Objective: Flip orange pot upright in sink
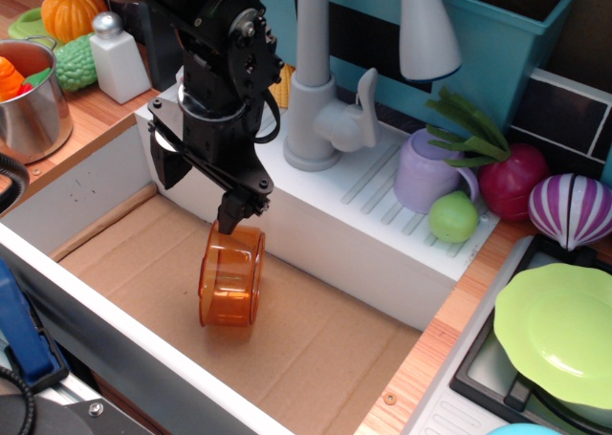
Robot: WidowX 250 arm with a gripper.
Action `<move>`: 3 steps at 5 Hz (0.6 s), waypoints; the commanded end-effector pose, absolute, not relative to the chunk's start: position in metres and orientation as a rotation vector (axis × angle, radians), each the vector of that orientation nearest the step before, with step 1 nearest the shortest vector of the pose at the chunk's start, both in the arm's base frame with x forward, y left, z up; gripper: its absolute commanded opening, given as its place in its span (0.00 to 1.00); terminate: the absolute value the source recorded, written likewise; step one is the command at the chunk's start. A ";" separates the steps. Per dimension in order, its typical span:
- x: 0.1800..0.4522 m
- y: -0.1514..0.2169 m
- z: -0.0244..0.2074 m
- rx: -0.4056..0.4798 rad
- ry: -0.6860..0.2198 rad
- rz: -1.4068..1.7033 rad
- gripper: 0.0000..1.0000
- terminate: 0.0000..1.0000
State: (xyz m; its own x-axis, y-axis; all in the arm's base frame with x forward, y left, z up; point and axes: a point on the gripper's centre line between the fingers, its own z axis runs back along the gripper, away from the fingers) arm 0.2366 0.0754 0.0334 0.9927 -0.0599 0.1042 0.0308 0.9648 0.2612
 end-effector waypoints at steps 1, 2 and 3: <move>0.237 0.075 0.033 0.262 -0.112 -0.046 1.00 0.00; 0.234 0.081 0.029 0.227 -0.141 0.001 1.00 0.00; 0.235 0.088 0.026 0.205 -0.185 0.064 1.00 0.00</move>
